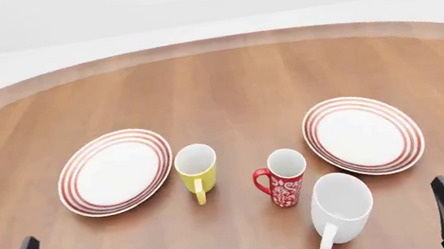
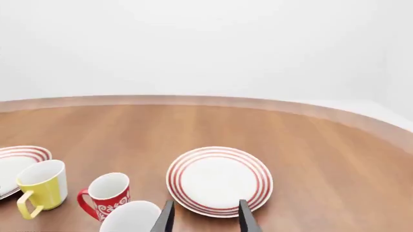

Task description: Put the red mug on the left plate.

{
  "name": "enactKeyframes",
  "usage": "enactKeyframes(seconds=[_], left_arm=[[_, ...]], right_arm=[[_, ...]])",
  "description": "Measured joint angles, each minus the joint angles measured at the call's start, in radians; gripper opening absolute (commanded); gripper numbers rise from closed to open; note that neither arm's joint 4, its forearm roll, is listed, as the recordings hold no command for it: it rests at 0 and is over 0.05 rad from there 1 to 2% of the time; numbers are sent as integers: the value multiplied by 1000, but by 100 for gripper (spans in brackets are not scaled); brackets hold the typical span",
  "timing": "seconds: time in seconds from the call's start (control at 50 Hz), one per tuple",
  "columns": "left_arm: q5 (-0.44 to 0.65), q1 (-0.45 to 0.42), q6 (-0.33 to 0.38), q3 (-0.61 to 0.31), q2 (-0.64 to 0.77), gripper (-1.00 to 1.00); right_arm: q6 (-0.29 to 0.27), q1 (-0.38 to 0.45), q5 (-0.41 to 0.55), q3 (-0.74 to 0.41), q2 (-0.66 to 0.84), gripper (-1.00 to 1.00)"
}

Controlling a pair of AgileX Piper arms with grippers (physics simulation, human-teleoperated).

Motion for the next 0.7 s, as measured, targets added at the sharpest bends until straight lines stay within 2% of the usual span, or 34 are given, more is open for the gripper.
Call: enactKeyframes(seconds=[0.42, 0.7], left_arm=[[6, -2, -4, -8, -2, 100], [57, -34, 13, -56, 0, 100]], right_arm=[[-19, 4, -8, 0, 10, 100], [-25, 0, -6, 1, 5, 100]])
